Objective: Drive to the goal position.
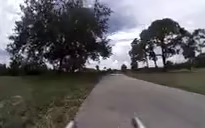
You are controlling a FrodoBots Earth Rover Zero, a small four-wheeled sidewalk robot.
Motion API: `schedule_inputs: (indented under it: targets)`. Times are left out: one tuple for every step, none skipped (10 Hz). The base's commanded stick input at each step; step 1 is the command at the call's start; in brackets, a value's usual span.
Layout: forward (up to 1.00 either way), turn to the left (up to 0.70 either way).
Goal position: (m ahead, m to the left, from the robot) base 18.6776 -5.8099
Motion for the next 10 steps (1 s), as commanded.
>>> schedule_inputs:
  targets:
    - [0.7,0.0]
    - [0.7,0.0]
    - [0.7,0.0]
    - [0.7,-0.08]
    - [0.7,-0.22]
    - [0.7,-0.35]
    - [0.7,-0.35]
    - [0.7,-0.35]
    - [0.7,-0.35]
    - [0.7,-0.35]
